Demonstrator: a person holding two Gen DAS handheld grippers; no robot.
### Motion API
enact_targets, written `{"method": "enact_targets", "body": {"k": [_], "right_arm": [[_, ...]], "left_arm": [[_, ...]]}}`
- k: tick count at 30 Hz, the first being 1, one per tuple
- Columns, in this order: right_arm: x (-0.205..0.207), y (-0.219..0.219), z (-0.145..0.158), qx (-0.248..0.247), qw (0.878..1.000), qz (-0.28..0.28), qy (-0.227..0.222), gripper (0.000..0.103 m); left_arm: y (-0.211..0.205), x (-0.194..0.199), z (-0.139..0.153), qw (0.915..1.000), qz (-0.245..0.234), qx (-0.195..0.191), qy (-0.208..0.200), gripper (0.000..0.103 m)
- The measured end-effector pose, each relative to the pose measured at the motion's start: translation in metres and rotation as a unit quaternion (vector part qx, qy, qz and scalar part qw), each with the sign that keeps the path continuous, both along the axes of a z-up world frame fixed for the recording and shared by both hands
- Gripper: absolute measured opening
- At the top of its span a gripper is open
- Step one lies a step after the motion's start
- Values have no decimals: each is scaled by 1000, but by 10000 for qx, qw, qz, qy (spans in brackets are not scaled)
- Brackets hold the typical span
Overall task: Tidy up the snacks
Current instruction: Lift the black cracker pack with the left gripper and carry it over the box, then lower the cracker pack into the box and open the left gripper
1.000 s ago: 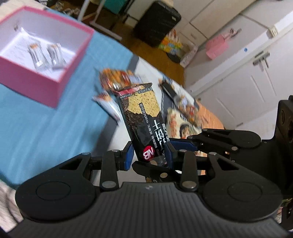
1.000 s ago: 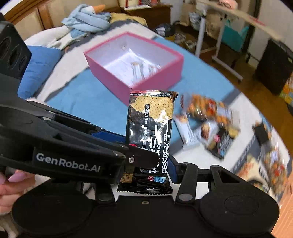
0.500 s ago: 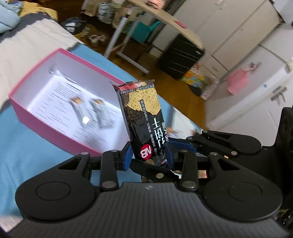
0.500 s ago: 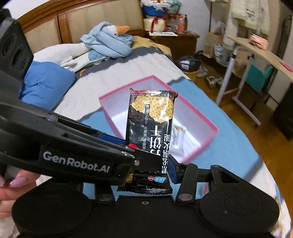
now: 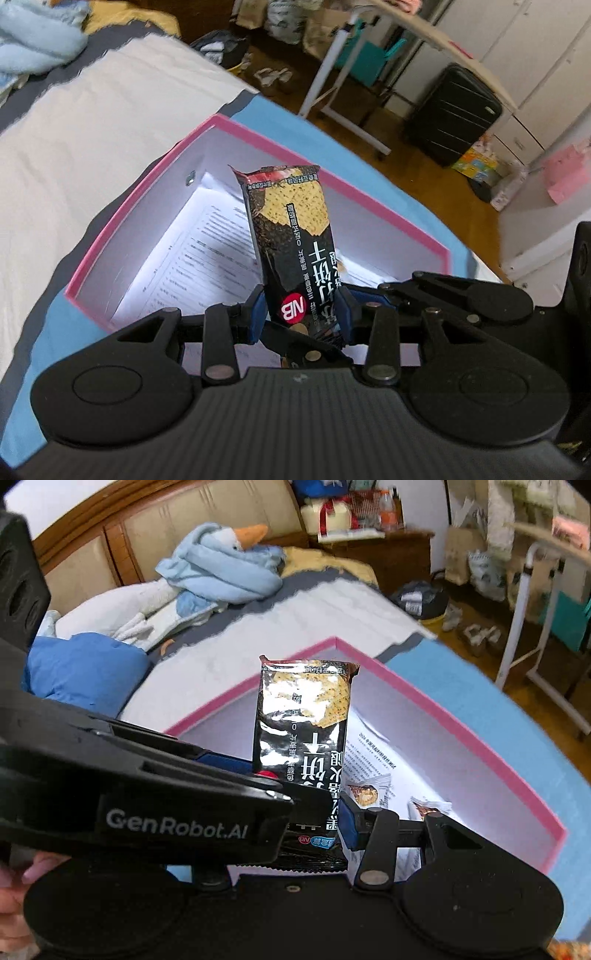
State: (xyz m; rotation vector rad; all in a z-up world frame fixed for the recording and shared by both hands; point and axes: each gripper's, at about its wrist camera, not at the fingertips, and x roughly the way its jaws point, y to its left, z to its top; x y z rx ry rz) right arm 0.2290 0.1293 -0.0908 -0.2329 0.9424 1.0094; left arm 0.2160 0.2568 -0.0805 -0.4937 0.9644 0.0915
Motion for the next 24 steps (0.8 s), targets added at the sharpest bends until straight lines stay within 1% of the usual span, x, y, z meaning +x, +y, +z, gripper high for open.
{"method": "enact_targets", "body": {"k": [3,5,10,12,13,14,15,16,18,21,24], "right_arm": [[15,13,-18,-124,9996,-2,247,53],[19,17,-24,-139,9996,64,230,53],[25,26,-36,-222,9987,264,368,53],[27,29,-40,-264,9981,315,451,53],[29,31,-42,-289,9976,344,530,53],[30,32,-46,-270,9968,369,659,56],[31,33,-49,-259,9958,344,810,56],[31,33,-52,-271,9955,249,869,60],[27,33,-53,-306,9962,144,799,62],[21,32,-49,-430,9972,151,591,62],[12,20,-33,-458,9985,74,294,62]], "left_arm": [[6,9,-20,9998,212,-32,4,39],[9,12,-26,9996,287,-19,-9,39],[15,17,-37,9991,392,-39,132,40],[16,20,-40,9988,451,100,175,44],[14,21,-40,9984,458,236,215,48],[12,22,-40,9978,470,398,253,53],[10,22,-38,9975,474,452,259,54],[8,23,-38,9971,487,506,285,54],[7,23,-37,9971,473,543,246,55],[5,14,-28,9962,513,690,124,55],[1,3,-14,9946,523,890,-40,55]]}}
